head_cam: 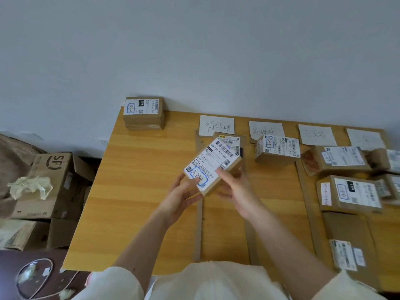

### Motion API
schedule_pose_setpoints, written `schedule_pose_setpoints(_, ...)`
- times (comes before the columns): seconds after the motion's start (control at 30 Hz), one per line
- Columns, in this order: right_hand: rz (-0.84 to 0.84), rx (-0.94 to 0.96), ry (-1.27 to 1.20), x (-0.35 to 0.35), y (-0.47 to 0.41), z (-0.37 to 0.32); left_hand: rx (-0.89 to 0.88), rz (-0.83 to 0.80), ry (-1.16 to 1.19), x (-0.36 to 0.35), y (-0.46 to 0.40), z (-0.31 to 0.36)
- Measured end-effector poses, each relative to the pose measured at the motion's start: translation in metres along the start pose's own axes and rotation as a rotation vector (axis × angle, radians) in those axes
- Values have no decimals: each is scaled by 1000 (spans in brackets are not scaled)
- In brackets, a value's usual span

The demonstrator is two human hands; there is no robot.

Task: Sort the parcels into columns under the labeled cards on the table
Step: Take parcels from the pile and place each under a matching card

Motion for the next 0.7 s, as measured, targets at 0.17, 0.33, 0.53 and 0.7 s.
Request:
schedule_pose_setpoints(0.17,57,-44,-126,13,1,4,15,105,-43,-2,-7,-1)
schedule_pose_setpoints(0.33,57,-97,-92,43,4,-3,-15,359,-229,8,-14,0)
schedule_pose_setpoints(0.53,58,-99,-158,67,10,-3,-75,370,-403,-12,-16,-2)
schedule_pose_setpoints(0.7,63,-81,-165,87,16,-7,-66,352,-475,-22,-22,-12)
Point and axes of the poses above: each hand's wrist, its own y-axis away from the middle knuckle, its own x-axis out of the back of the hand, z = x × y, the point moved 6 cm from there along -y, towards the middle knuckle, and after that the axes turned 2 degrees about -y, right-handed, at the moved point
